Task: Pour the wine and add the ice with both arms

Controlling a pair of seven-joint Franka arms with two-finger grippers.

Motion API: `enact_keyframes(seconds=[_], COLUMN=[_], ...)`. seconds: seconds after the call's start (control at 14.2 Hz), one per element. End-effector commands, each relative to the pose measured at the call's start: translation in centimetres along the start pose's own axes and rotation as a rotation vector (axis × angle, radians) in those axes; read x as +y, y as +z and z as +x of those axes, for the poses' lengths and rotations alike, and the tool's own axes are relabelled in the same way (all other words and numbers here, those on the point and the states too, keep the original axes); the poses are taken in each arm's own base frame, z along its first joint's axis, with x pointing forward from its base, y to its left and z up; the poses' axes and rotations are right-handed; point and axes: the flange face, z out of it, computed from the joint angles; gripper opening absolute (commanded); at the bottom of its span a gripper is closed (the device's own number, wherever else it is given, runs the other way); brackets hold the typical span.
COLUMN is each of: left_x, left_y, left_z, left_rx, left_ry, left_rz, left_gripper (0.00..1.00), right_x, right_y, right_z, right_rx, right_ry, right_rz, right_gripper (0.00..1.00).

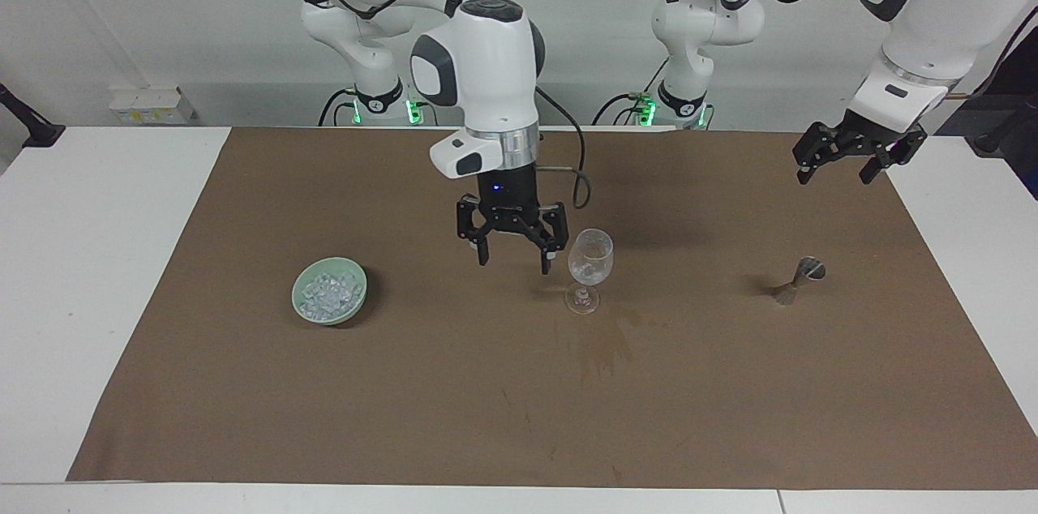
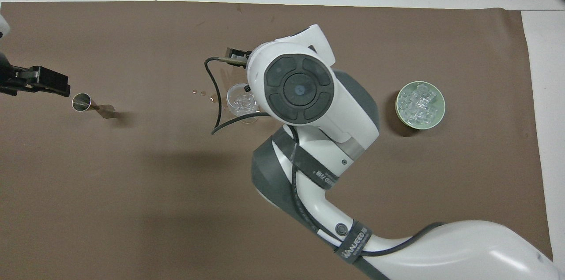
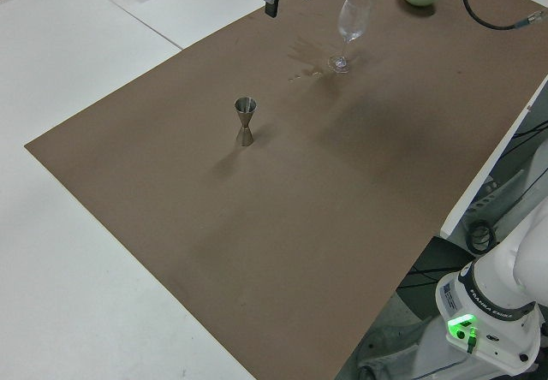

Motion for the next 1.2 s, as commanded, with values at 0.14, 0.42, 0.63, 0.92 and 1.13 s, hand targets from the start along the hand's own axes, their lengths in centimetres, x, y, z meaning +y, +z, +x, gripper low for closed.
enact_keyframes(seconds=[0.14, 0.42, 0.63, 0.92, 1.13], left_x=[0.1, -0.3, -0.4, -0.6, -0.7], left_y=[-0.5, -0.3, -0.1, -0.4, -0.3], left_z=[0.1, 0.2, 0.6, 1.4, 1.4], left_rx=[0.007, 0.007, 0.024, 0.083, 0.079], left_ry=[0.002, -0.009, -0.013, -0.020, -0.051], left_rz=[0.012, 0.004, 0.007, 0.007, 0.009], left_gripper=[1.00, 1.00, 1.00, 1.00, 1.00], right_x=[5.9, 12.0, 16.1, 21.5, 25.2], right_y=[-3.4, -6.9, -8.7, -11.9, -14.1], right_z=[3.0, 5.5, 5.8, 6.8, 7.3], right_rx=[-0.082, -0.172, -0.218, -0.281, -0.326], right_ry=[-0.006, -0.055, -0.094, -0.164, -0.204], right_rz=[-0.084, -0.121, -0.150, -0.164, -0.171], right_gripper=[1.00, 1.00, 1.00, 1.00, 1.00])
